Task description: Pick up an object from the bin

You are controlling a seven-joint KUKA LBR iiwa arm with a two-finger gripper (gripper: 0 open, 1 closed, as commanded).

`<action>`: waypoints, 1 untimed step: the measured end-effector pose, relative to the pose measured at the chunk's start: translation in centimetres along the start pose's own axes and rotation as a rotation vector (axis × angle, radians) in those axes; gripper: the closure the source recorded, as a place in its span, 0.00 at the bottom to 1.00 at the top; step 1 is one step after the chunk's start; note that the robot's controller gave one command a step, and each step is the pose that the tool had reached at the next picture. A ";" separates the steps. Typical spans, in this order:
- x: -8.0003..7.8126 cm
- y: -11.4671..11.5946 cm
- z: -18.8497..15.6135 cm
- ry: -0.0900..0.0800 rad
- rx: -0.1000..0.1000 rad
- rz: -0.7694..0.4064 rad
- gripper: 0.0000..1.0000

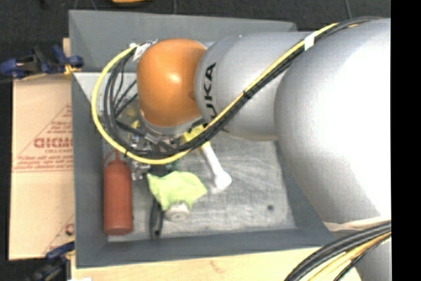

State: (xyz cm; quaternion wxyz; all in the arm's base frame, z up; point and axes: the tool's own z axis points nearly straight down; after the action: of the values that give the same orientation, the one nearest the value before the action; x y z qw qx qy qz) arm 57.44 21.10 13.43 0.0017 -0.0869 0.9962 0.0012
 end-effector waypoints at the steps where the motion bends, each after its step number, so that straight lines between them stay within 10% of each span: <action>1: 0.0 0.0 0.0 0.000 -0.001 0.002 0.00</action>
Offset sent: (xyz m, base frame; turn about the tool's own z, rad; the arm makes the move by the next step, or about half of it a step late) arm 0.0000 0.0000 0.0000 0.0000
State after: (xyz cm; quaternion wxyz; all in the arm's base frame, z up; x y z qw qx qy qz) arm 57.42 21.14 13.42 0.0015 -0.0861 0.9963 0.0015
